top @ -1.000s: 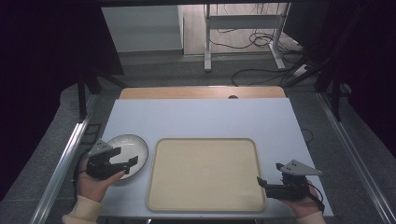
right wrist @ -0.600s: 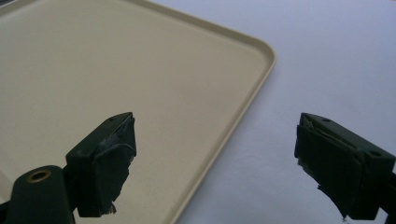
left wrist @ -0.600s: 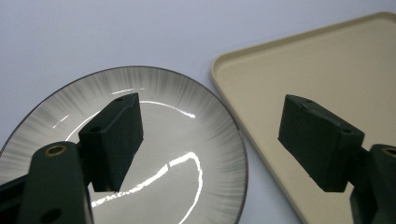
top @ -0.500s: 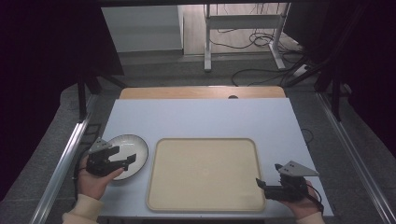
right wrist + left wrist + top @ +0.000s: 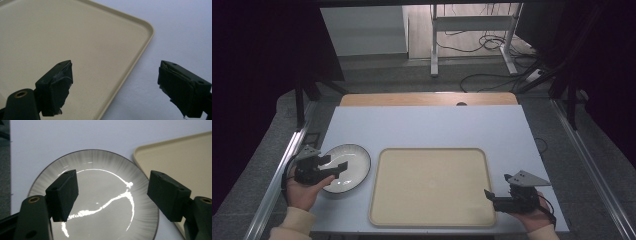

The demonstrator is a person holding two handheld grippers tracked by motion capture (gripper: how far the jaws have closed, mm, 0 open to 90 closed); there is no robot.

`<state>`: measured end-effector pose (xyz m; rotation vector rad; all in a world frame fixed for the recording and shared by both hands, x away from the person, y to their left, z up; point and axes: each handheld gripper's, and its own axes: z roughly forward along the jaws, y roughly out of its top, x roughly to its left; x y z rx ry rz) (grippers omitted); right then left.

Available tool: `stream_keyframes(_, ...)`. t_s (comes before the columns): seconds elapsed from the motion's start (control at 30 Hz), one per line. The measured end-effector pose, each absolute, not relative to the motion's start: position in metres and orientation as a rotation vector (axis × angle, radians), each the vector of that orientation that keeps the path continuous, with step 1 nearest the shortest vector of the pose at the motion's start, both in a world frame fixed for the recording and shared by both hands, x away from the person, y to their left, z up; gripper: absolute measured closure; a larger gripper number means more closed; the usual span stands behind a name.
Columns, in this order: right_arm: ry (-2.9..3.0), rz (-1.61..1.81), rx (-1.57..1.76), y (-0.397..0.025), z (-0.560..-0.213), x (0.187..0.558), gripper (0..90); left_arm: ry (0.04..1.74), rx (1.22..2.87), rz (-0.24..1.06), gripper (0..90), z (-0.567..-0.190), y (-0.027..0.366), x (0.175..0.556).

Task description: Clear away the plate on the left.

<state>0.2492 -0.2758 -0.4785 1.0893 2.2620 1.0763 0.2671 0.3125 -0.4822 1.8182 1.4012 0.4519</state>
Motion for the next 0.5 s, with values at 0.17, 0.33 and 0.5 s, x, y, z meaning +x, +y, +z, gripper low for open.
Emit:
stream_keyframes(0.17,2.267,1.073,1.095,-0.277,-0.479,0.250,13.2,1.449,1.818,0.440,22.0,-0.484,0.322,0.270)
stream_keyframes(0.33,2.260,1.071,1.098,-0.278,-0.479,0.248,13.2,1.470,1.839,0.450,20.5,-0.485,0.325,0.275)
stream_keyframes(0.5,2.254,1.079,1.095,-0.278,-0.477,0.247,13.2,1.510,1.827,0.468,19.5,-0.485,0.332,0.284)
